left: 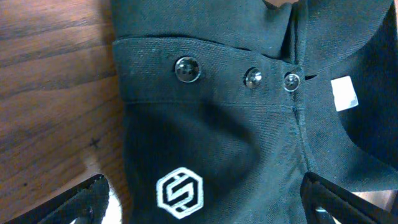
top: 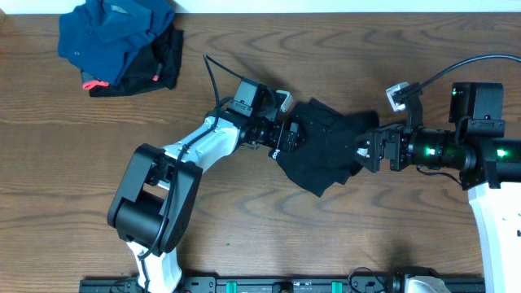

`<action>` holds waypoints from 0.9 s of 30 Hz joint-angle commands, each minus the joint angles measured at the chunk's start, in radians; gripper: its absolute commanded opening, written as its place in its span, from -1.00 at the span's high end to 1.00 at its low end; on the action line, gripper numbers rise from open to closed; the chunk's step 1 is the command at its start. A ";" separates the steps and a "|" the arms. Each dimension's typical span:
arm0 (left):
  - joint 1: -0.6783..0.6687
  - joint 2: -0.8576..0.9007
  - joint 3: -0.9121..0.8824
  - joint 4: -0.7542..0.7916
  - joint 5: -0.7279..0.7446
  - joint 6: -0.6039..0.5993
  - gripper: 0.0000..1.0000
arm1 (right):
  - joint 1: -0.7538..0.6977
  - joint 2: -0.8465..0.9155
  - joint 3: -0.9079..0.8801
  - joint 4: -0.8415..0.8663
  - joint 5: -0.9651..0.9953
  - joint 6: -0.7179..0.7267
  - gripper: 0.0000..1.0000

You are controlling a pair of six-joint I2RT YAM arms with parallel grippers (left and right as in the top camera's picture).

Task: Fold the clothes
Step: 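Move the left gripper to the bundle's left side and grasp it, then release the right gripper and lift the bundle with the left gripper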

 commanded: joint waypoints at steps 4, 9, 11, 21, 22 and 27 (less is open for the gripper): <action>-0.003 0.046 0.001 -0.032 0.012 -0.030 -0.96 | -0.009 -0.009 0.010 -0.003 -0.004 -0.018 -0.98; -0.006 0.074 0.001 -0.058 0.018 -0.121 -0.57 | -0.009 -0.009 0.010 -0.003 -0.001 -0.026 -0.98; -0.006 0.074 0.001 -0.066 0.019 -0.155 -0.30 | -0.009 -0.009 0.010 -0.003 0.007 -0.026 -0.98; -0.008 0.072 0.001 -0.075 0.201 -0.251 0.79 | -0.009 -0.009 0.010 -0.003 0.048 -0.026 -0.98; -0.008 0.071 0.001 -0.076 0.201 -0.283 0.82 | -0.009 -0.009 0.010 -0.003 0.048 -0.026 -0.98; -0.008 0.048 0.001 -0.069 0.189 -0.422 0.88 | -0.009 -0.009 0.010 -0.004 0.068 -0.025 -0.98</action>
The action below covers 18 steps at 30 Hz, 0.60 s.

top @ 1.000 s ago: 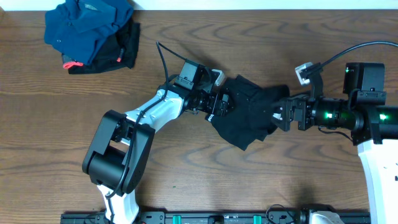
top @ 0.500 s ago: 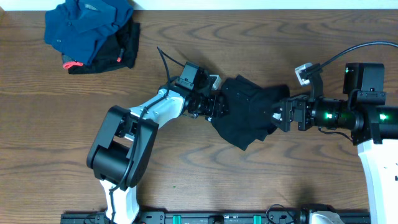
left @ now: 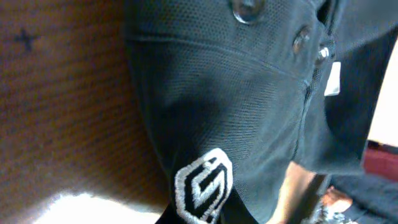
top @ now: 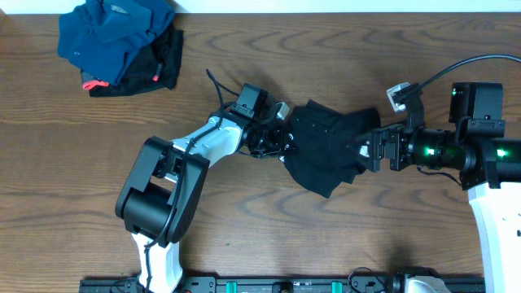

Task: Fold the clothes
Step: 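Release the right gripper and lift the bundle with the left gripper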

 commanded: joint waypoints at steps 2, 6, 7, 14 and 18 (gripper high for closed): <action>-0.005 -0.031 -0.001 0.004 -0.036 -0.183 0.88 | -0.008 -0.009 0.010 -0.003 0.017 -0.018 -0.99; -0.005 -0.068 -0.001 0.009 -0.246 -0.332 0.88 | -0.008 -0.009 0.010 -0.003 0.017 -0.018 -0.99; -0.005 -0.071 -0.001 0.014 -0.275 -0.353 0.88 | -0.008 -0.009 0.010 -0.003 0.017 -0.018 -0.99; 0.019 -0.073 -0.001 0.050 -0.423 -0.528 0.88 | -0.008 -0.009 0.010 -0.012 0.017 -0.018 -0.98; 0.055 -0.073 -0.001 0.050 -0.485 -0.576 0.88 | -0.008 -0.009 0.010 -0.024 0.018 -0.022 -0.98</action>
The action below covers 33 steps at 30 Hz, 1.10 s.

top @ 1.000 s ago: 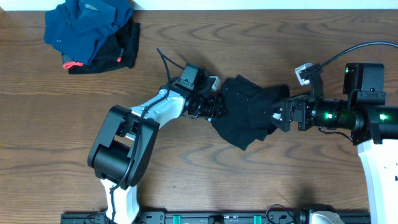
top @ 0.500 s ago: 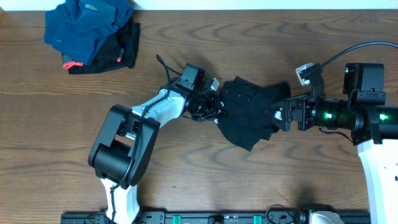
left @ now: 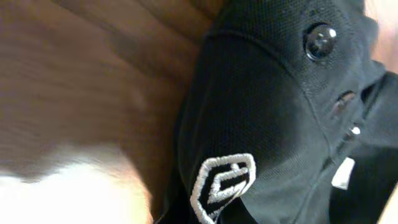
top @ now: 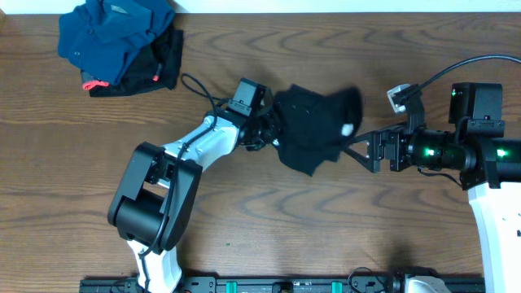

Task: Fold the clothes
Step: 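Release the right gripper and lift the bundle with the left gripper, then carry the black bundle with the left gripper toward the clothes pile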

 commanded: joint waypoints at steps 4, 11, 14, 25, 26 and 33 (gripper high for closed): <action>0.081 -0.022 -0.001 -0.001 -0.132 -0.116 0.88 | -0.009 -0.009 0.010 -0.021 0.036 -0.024 -0.98; 0.100 -0.022 -0.001 0.000 -0.104 -0.019 0.80 | -0.009 -0.009 0.010 -0.026 0.047 -0.024 -0.99; 0.096 -0.022 -0.001 0.000 -0.082 0.029 0.17 | -0.009 -0.009 0.010 -0.022 0.047 -0.024 -0.99; 0.104 -0.023 -0.001 0.007 -0.038 0.221 -0.97 | -0.009 -0.009 0.010 -0.020 0.047 -0.024 -0.99; 0.109 -0.024 -0.001 0.006 -0.047 0.249 -0.98 | -0.009 -0.009 0.010 -0.020 0.047 -0.024 -0.98; 0.193 -0.029 -0.001 0.007 -0.106 0.396 -1.00 | -0.009 -0.009 0.010 -0.019 0.048 -0.024 -0.99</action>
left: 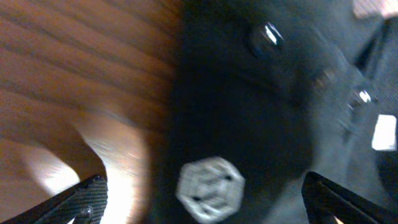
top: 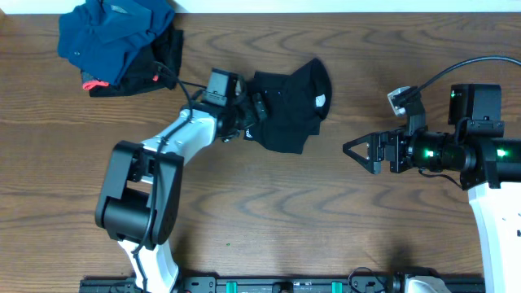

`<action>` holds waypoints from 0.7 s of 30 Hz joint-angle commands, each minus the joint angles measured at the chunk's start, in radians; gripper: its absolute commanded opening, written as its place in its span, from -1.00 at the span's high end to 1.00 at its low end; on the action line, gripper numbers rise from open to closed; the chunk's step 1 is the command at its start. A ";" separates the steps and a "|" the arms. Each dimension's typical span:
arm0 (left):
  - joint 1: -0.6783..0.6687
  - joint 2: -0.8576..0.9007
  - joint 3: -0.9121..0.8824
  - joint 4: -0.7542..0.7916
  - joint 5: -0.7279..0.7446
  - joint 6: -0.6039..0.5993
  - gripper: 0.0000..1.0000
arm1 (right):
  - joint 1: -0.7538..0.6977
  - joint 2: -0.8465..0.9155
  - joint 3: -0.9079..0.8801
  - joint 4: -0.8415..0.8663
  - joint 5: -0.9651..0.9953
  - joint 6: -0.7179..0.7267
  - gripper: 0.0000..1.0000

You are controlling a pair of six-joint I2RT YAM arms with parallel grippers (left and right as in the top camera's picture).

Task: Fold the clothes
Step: 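Carry the black bundle with the left gripper toward the clothes pile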

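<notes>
A crumpled black polo shirt (top: 285, 114) lies on the wooden table just left of centre, its white neck label (top: 319, 101) facing up. My left gripper (top: 248, 122) stands at the shirt's left edge. In the left wrist view it (left: 208, 199) is open, its fingers (left: 90, 196) wide apart over the blurred shirt (left: 261, 106), with the white hexagon logo (left: 210, 190) between them and the buttons (left: 266, 34) beyond. My right gripper (top: 352, 150) is open and empty, well to the right of the shirt.
A pile of clothes, a blue garment (top: 114, 32) on a black one (top: 159, 69), sits at the table's far left corner. A black rail (top: 285, 285) runs along the front edge. The right arm's cable (top: 456, 69) arcs above the table.
The black shirt lies further left and higher on the table. My left gripper has moved left with it and now stands open. The right gripper has not moved.
My left gripper was open over the shirt's button placket while the right gripper was at the shirt's right edge. Then the left was closed on the cloth by the logo. Later the shirt lay further left, free of the open right gripper. Now the left is open too.
</notes>
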 commanded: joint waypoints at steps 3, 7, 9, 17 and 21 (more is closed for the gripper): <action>0.083 -0.018 -0.001 0.018 -0.047 0.247 -1.00 | -0.008 -0.009 0.010 0.004 -0.001 -0.018 -0.99; 0.102 -0.018 -0.001 0.063 0.028 0.401 -1.00 | -0.008 -0.009 0.010 0.027 -0.002 -0.017 -0.99; 0.097 -0.018 -0.001 0.098 0.054 0.413 -1.00 | -0.008 -0.009 0.010 0.038 -0.002 -0.007 -0.98; 0.063 0.004 0.011 0.185 0.061 0.412 -1.00 | -0.008 -0.009 0.010 0.044 -0.002 0.011 -0.99; 0.062 0.022 0.011 0.189 0.061 0.412 -1.00 | -0.008 -0.009 0.010 0.044 -0.005 0.018 -0.98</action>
